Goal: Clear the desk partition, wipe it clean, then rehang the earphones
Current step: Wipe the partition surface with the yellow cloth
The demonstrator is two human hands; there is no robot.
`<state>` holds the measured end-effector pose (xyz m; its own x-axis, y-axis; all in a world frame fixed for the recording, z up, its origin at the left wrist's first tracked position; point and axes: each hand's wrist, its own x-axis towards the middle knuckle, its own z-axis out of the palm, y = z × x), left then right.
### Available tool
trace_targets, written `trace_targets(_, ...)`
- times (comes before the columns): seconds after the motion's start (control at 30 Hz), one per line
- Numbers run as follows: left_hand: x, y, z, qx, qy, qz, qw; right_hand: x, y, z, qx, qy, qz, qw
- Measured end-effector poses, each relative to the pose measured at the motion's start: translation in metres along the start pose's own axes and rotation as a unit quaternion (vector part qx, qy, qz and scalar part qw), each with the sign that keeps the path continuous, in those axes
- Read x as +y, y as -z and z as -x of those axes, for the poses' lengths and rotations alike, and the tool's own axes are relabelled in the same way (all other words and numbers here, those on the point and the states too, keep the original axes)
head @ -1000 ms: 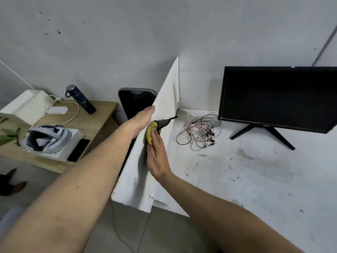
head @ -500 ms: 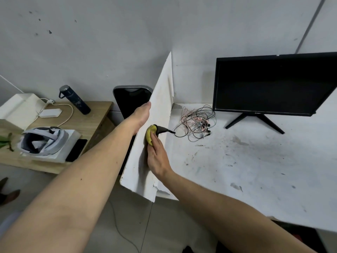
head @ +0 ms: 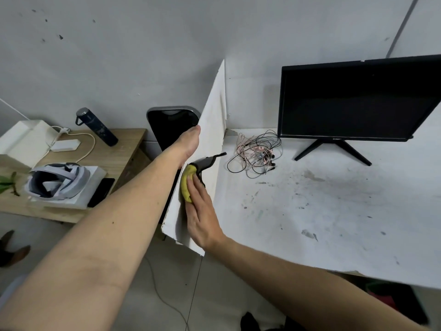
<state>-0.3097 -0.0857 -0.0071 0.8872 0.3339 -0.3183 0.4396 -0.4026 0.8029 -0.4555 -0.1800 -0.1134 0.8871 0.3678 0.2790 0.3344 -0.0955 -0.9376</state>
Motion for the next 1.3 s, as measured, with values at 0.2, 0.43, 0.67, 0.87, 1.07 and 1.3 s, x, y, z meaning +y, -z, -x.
trace_targets(0.2,-0.003,0.002,-0.002,-0.001,0.008,0.015,1.0,0.029,-0.006,0.02,-0.05,-0.046,0.011,0.998)
trace_targets(0.43,-0.001,0.0,0.001,0.008,-0.011,-0.011,1.0,-0.012,-0.005,0.013,0.001,0.037,-0.013,0.999)
trace_targets(0.67,-0.003,0.004,-0.001,0.0,0.005,0.0,1.0,0.035,-0.009,0.04,-0.081,-0.054,0.004,0.995)
trace_targets(0.87,-0.001,-0.003,-0.003,-0.006,-0.001,-0.001,1.0,-0.005,-0.004,0.023,-0.008,0.001,-0.021,1.0)
trace_targets(1.07,-0.002,-0.004,-0.006,0.004,-0.02,-0.032,0.999,0.02,-0.012,0.069,-0.086,0.041,-0.012,0.995)
trace_targets(1.3,-0.004,-0.005,-0.009,0.016,-0.015,-0.022,1.0,0.034,-0.009,0.038,-0.085,-0.148,-0.007,0.985)
